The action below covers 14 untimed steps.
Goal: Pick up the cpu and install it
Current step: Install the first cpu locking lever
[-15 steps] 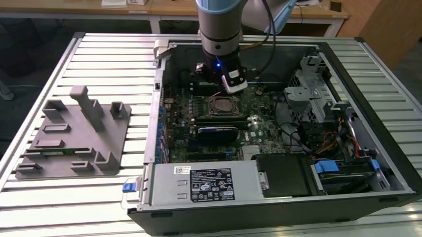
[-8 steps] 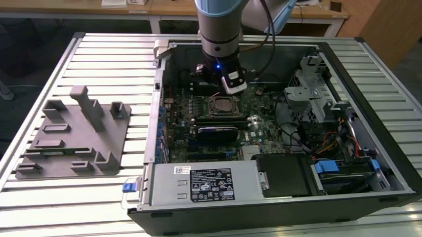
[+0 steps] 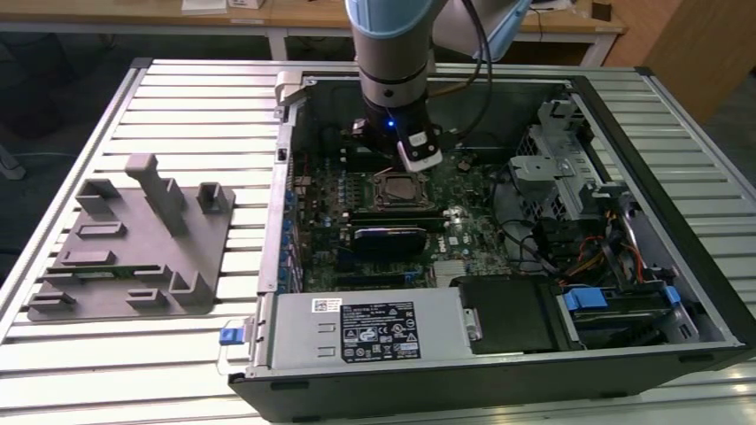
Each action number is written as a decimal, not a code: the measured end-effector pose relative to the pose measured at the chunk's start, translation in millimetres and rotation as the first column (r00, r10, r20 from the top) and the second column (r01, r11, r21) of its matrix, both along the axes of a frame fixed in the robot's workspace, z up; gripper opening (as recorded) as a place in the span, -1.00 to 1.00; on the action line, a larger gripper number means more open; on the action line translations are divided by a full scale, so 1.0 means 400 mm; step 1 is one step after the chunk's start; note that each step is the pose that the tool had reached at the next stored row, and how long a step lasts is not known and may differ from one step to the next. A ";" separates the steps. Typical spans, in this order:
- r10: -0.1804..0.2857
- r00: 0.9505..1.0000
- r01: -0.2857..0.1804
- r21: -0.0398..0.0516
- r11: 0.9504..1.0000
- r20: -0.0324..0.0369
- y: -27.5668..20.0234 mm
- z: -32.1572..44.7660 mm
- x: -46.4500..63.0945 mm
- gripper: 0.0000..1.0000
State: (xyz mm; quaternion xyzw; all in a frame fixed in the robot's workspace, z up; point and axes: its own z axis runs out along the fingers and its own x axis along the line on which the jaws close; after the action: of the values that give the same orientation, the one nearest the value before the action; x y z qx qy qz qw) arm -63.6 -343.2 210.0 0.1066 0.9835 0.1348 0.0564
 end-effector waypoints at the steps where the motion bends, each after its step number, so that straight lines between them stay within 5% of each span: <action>1: 0.000 1.000 0.000 0.000 1.000 0.003 0.000 -0.002 0.000 -0.79; 10: -0.003 0.999 0.003 0.001 1.000 0.037 0.001 -0.015 0.000 -0.79; 14: -0.028 0.999 0.028 0.001 1.000 0.041 0.005 -0.016 0.000 -0.79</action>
State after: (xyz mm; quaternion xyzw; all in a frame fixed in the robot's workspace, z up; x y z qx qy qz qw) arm -63.6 -341.3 203.4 0.1175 0.9805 0.1364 0.0786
